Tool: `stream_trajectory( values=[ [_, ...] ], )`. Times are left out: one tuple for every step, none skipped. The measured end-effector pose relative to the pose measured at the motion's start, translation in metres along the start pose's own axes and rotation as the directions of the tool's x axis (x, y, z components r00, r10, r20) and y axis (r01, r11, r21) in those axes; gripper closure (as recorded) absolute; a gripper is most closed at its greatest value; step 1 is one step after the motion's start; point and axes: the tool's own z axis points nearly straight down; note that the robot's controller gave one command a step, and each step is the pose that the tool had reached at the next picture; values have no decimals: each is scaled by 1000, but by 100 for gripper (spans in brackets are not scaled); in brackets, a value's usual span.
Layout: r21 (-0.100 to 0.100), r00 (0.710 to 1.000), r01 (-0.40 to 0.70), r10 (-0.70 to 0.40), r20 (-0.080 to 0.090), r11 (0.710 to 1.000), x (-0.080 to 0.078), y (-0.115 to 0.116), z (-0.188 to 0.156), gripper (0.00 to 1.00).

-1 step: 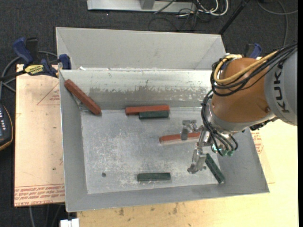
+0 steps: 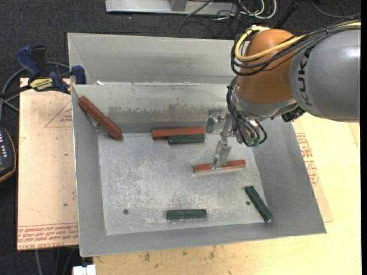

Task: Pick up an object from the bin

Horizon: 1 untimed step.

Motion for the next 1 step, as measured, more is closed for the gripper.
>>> stream_trajectory(
  values=[
    [2, 998, -59, 59, -15, 998, 49, -25, 110, 0]
  ],
)
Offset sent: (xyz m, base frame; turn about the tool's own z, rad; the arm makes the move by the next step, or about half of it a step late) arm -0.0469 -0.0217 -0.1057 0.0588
